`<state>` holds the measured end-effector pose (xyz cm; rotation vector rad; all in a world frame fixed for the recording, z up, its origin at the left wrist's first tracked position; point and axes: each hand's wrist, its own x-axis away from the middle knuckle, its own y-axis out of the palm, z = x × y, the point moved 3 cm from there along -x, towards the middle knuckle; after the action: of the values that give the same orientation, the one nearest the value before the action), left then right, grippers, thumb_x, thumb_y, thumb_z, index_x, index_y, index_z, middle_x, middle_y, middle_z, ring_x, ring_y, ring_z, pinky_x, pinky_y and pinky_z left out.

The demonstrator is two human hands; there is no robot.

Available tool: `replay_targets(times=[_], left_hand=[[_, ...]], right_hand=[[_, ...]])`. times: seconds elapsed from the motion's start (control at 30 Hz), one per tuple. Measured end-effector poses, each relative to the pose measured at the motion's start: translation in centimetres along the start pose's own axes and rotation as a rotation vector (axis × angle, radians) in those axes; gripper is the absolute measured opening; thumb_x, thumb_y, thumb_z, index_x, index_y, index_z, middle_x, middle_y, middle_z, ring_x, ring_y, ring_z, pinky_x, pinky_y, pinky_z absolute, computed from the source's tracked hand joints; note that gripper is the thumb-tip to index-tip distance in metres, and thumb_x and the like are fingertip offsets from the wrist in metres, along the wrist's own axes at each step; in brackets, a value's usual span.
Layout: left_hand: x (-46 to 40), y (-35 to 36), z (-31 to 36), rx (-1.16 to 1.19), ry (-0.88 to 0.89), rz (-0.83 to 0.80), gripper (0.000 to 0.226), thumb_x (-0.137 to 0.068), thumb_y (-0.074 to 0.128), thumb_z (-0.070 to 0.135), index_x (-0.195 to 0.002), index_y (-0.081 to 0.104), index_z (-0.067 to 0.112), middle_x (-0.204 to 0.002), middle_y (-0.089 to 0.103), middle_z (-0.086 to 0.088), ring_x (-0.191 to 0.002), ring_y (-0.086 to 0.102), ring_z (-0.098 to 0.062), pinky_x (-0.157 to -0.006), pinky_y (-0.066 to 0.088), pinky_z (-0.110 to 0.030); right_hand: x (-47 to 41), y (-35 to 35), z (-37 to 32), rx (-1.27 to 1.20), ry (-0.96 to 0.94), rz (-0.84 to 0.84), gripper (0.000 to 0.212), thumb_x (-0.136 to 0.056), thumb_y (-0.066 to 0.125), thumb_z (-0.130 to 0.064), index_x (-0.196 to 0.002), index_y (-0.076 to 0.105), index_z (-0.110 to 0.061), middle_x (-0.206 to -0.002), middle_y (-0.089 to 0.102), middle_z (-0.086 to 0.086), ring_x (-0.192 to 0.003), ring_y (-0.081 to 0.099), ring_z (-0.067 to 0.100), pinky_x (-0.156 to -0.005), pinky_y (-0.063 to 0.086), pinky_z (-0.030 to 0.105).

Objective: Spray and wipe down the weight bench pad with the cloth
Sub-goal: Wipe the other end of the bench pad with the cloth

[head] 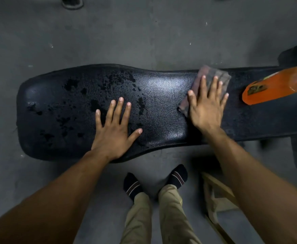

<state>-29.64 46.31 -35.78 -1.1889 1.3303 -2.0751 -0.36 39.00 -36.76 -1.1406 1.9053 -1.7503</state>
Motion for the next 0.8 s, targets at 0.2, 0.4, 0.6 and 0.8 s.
replay_targets(times=[0.2, 0.4, 0.6, 0.8], left_hand=[[0.1, -0.2, 0.0, 0.017, 0.003, 0.001, 0.089, -0.094, 0.014, 0.078, -0.157, -0.023, 0.028, -0.163, -0.035, 0.003, -0.148, -0.035, -0.015, -0.119, -0.017, -0.059], [0.1, -0.3, 0.1, 0.009, -0.003, 0.001, 0.089, -0.094, 0.014, 0.078, -0.157, -0.024, 0.028, -0.163, -0.034, 0.003, -0.148, -0.035, -0.015, -0.119, -0.016, -0.059], [0.2, -0.1, 0.1, -0.012, -0.004, 0.022, 0.088, -0.094, 0.014, 0.078, -0.157, -0.022, 0.027, -0.165, -0.031, 0.002, -0.15, -0.031, -0.017, -0.119, -0.014, -0.06], [0.1, -0.1, 0.2, -0.009, -0.003, 0.024, 0.089, -0.094, 0.015, 0.078, -0.157, -0.023, 0.029, -0.165, -0.031, 0.002, -0.15, -0.032, -0.016, -0.119, -0.015, -0.059]], right_hand=[[1.6, 0.5, -1.6, 0.069, -0.154, -0.001, 0.071, -0.108, 0.014, -0.064, -0.168, 0.005, -0.029, -0.177, -0.004, 0.007, -0.163, -0.007, 0.026, -0.129, -0.007, 0.054], [9.6, 2.6, 3.6, -0.03, 0.144, 0.077, 0.073, -0.106, 0.024, -0.06, -0.168, 0.015, -0.022, -0.176, 0.004, 0.012, -0.163, 0.004, 0.031, -0.128, 0.009, 0.063], [10.4, 3.2, 1.5, -0.013, 0.034, 0.02, 0.075, -0.106, 0.023, -0.061, -0.168, 0.012, -0.02, -0.176, 0.001, 0.015, -0.163, -0.002, 0.034, -0.129, 0.003, 0.061], [7.5, 2.8, -4.9, 0.037, -0.225, -0.035, 0.072, -0.108, 0.014, -0.063, -0.168, 0.003, -0.025, -0.176, -0.008, 0.011, -0.162, -0.011, 0.031, -0.13, -0.007, 0.054]])
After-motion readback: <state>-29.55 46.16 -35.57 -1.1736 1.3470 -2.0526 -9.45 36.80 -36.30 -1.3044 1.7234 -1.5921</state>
